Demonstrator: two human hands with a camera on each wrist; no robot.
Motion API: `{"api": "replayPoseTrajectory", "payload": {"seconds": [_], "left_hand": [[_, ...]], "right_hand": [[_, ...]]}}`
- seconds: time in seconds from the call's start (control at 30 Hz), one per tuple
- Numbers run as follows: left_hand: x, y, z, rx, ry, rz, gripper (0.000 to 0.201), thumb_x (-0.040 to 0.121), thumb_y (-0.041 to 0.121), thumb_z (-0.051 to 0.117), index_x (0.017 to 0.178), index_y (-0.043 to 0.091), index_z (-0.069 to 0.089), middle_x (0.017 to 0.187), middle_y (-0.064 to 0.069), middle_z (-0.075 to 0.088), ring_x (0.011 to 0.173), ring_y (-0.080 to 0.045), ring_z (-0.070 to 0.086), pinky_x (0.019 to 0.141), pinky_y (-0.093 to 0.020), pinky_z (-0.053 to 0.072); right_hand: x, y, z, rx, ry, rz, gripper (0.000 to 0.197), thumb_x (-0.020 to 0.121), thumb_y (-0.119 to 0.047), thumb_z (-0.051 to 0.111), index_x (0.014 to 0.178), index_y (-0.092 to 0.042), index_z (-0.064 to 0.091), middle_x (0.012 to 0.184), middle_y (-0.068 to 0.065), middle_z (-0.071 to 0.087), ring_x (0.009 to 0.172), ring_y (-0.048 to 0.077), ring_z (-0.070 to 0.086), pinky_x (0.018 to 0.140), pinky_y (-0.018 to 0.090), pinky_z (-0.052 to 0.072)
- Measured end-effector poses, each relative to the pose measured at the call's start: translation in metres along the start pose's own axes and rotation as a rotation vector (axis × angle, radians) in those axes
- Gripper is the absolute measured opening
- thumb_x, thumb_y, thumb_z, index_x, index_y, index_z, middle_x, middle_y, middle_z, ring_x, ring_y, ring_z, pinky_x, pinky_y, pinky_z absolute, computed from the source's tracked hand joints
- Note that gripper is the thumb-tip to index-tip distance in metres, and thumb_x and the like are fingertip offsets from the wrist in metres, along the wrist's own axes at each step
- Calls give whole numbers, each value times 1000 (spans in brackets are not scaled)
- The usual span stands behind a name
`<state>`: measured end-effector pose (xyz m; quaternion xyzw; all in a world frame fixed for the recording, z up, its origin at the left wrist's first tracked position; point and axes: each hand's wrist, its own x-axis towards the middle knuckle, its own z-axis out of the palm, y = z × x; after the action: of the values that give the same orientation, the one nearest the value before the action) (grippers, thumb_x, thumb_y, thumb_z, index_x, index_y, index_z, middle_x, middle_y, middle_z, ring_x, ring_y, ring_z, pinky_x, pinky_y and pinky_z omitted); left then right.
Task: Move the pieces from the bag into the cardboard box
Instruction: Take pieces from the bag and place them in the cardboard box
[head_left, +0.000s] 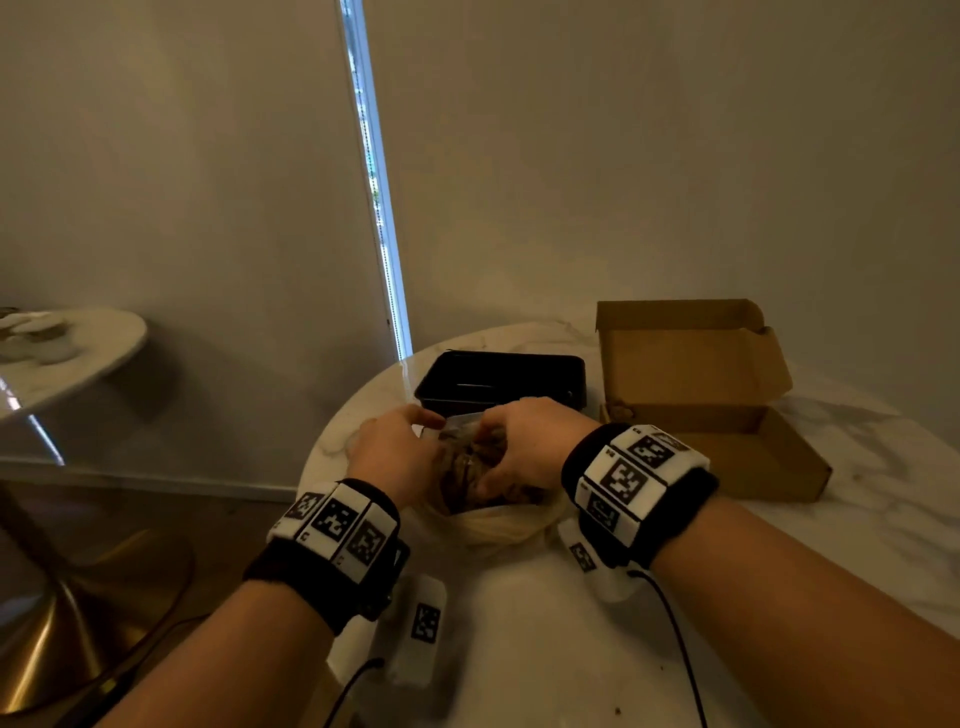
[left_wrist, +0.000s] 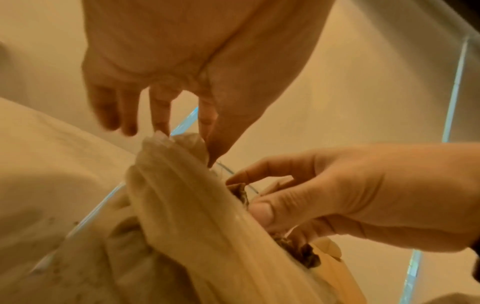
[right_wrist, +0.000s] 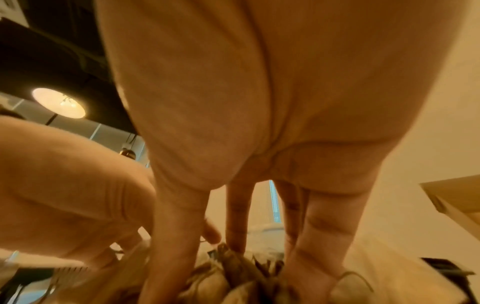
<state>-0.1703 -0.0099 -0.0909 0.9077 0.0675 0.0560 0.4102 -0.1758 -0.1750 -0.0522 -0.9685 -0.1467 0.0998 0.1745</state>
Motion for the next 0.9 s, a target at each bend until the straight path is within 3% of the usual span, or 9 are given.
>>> {"api": "replayPoseTrajectory", "payload": {"seconds": [0.1,0.27,0.37,0.43,0.53,0.6,0.7,0.77,0.9], "left_hand": [[2,-8,0,-104,-74,1,22,97,13,60,108,31,66,95,1,64,81,-7,61,63,-22,52],[3,-7,2,-148,-85,2,36,95,-1,56,103,32,70,92,3,64,81,-9,63,57,-18,51],[3,-8,2,-205,-81,2,37,94,-3,55,106,29,71,92,5,63,81,-5,62,59,-17,52],[3,-9,2,-222,-77,3,38,94,-4,55,106,28,70,92,5,64,81,-5,62,59,-15,51],[3,-8,3,-228,-73,7,37,95,-1,56,111,29,72,107,-3,67,93,-15,66,73,-26,59],[3,-8,4,-223,-58,10,37,95,1,57,115,28,72,110,-4,67,96,-17,67,81,-31,60],[6,-11,2,-235,-35,15,36,97,2,57,116,28,73,109,-1,65,90,-11,63,74,-26,58],[7,-13,0,-245,-22,10,36,97,2,57,117,27,73,112,-2,66,90,-11,63,70,-23,55],[11,-13,-2,-244,3,8,36,96,2,56,117,26,73,114,-4,67,93,-15,65,78,-29,58]], "right_hand": [[6,-6,8,-128,0,2,58,80,-38,84,133,-32,62,128,3,52,114,26,56,95,37,52],[8,-7,7,-89,48,-11,27,89,-16,74,116,-21,73,116,3,67,106,22,63,78,29,50],[8,-6,7,-76,63,-7,23,89,-15,73,112,-19,74,112,4,69,102,23,65,80,30,54],[8,-6,11,-117,46,-12,27,90,-18,71,118,-20,70,118,4,64,106,25,62,85,33,54],[8,-8,15,-192,23,-7,39,92,-20,67,131,-27,62,128,6,53,116,30,56,98,44,52],[10,-6,14,-151,53,-8,35,91,-14,68,124,-25,66,125,5,59,112,28,59,91,40,54],[10,3,5,21,113,-4,24,86,-16,76,106,-28,70,117,0,64,101,21,61,73,28,50],[7,8,-2,132,141,-4,24,84,-22,80,101,-33,68,116,-3,64,102,18,62,73,27,50],[3,13,-14,265,147,-40,26,83,-25,82,104,-33,69,114,-5,64,102,16,62,70,24,50]]}}
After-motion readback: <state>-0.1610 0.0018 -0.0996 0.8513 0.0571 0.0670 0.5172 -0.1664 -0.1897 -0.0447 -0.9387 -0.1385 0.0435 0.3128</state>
